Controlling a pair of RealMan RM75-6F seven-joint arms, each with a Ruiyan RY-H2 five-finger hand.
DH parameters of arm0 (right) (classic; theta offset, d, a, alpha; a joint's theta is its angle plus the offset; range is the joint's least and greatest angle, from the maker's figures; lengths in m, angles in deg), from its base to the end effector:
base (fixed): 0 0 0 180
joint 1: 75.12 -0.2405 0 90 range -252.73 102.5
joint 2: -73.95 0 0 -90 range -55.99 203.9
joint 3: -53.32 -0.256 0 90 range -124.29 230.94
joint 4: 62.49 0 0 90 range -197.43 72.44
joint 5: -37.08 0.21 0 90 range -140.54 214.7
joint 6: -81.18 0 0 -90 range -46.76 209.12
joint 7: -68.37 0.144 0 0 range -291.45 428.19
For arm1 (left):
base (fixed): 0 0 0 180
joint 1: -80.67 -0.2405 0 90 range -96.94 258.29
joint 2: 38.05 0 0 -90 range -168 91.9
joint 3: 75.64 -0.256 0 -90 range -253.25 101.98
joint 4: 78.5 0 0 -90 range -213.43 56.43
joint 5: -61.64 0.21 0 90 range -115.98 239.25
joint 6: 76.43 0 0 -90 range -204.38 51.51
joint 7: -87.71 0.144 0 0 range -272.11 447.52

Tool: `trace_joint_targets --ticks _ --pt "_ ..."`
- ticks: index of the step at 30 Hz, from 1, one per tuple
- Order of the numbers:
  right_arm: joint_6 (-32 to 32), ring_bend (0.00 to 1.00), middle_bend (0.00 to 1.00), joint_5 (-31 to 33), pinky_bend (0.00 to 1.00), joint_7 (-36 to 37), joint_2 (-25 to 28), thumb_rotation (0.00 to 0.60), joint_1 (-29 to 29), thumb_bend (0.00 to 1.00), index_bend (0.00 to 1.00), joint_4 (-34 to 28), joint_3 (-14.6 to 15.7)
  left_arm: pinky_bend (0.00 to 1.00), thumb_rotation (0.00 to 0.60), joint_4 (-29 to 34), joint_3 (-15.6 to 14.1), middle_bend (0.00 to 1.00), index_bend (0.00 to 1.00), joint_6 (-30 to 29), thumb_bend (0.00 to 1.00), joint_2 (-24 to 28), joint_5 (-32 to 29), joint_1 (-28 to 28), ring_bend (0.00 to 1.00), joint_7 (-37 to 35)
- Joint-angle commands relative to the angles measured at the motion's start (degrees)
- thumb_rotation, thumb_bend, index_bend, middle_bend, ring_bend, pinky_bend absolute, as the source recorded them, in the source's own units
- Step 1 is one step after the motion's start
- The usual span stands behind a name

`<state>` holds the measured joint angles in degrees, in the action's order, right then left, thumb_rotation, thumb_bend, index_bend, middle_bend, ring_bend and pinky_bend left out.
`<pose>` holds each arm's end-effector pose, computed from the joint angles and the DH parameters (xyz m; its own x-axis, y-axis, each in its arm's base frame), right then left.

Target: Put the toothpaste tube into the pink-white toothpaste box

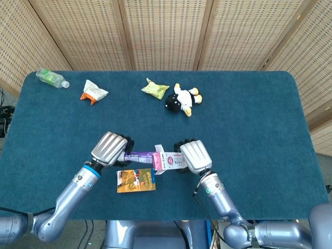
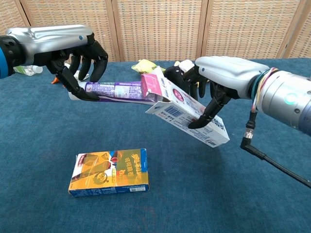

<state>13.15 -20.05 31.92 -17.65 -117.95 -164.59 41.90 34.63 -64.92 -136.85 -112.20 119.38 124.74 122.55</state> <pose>-0.0825 -0.3002 -0.0126 0.3832 -0.1976 0.9023 -0.8784 -0.3799 0.2899 -0.0849 0.3008 0.0469 0.4903 0.2138 0.8449 0.8075 -0.4763 -0.3480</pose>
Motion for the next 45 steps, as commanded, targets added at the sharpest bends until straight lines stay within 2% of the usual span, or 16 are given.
trace_joint_targets --ticks 1,12,24,35,45 --pt "-0.03 0.42 0.51 0.00 0.45 0.02 -0.12 0.600 0.02 0.00 0.58 0.00 0.06 0.60 0.600 2.54 -0.02 0.69 0.79 0.84 0.31 2.40 -2.93 1.16 0.58 2.04" --pt "-0.08 0.42 0.51 -0.26 0.45 -0.04 -0.66 0.600 0.01 0.00 0.58 -0.25 0.30 0.61 0.600 9.35 0.48 0.69 0.80 0.58 0.31 8.43 -14.78 6.09 0.59 8.43" --pt "-0.01 0.42 0.51 -0.48 0.45 -0.29 -1.44 0.600 -0.11 0.00 0.58 -0.16 0.56 0.61 0.600 14.60 0.77 0.69 0.80 1.13 0.32 11.86 -23.30 11.07 0.59 9.24" --pt "0.00 0.42 0.51 -0.99 0.45 -0.29 -1.87 0.600 -0.09 0.00 0.58 -0.20 0.82 0.61 0.600 15.30 0.02 0.69 0.80 -0.18 0.32 12.08 -27.56 14.50 0.59 9.42" --pt "-0.13 0.42 0.51 -1.29 0.45 -0.53 -1.81 0.600 -0.13 0.00 0.58 -0.69 0.68 0.61 0.600 13.76 -0.64 0.69 0.80 -3.40 0.32 7.56 -24.64 15.25 0.60 8.21"
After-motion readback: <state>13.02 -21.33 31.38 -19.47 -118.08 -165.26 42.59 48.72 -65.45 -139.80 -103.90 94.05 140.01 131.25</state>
